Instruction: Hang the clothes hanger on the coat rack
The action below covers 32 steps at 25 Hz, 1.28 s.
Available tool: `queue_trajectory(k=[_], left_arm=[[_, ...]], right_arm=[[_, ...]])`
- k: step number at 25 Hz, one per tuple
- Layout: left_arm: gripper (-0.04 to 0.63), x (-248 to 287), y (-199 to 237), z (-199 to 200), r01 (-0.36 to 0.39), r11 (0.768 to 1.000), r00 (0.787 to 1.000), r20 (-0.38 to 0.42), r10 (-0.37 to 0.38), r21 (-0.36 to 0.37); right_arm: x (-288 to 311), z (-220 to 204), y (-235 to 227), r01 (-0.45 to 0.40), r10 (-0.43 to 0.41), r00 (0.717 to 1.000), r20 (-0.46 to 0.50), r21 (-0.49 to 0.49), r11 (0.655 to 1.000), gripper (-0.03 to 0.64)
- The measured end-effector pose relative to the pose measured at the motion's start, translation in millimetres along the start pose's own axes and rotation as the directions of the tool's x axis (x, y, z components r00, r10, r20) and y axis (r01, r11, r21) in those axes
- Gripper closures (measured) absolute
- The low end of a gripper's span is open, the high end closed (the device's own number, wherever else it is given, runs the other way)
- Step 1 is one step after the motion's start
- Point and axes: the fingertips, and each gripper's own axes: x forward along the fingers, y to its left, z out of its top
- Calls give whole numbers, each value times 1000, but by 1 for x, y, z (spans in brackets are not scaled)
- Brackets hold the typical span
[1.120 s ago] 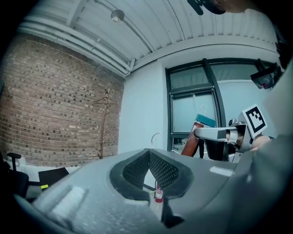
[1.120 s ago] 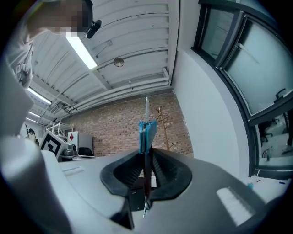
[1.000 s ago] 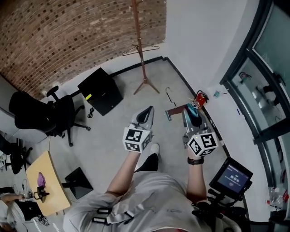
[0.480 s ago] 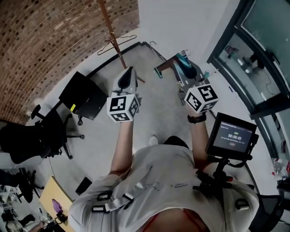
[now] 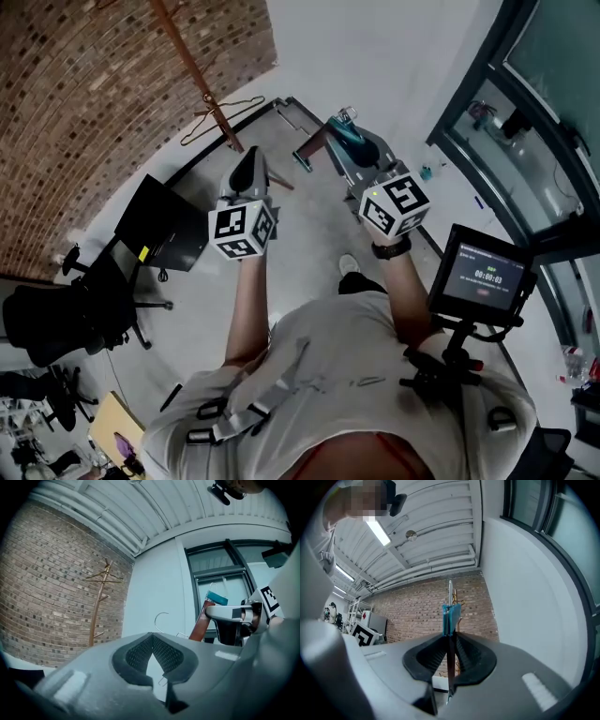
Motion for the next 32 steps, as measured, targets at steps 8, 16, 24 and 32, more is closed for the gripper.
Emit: queue_trajectory(k=[8, 16, 24, 32], left_arm=[[597, 126, -2, 21, -55, 998, 997, 50, 54, 29], [597, 156, 8, 2, -138, 989, 990, -8, 138, 58], [597, 173, 63, -14, -246, 966, 969, -16, 247, 76], [597, 204, 183, 39, -338, 936, 939, 103, 328, 96]], right_arm=[[70, 9, -106, -92, 91, 996, 20, 8, 996, 561], [105, -9, -156, -147, 144, 989, 34, 100, 984, 561], [157, -37, -165, -229, 219, 973, 79, 157, 961, 561], [295, -30, -137, -365, 351, 929, 119, 124, 923, 561]])
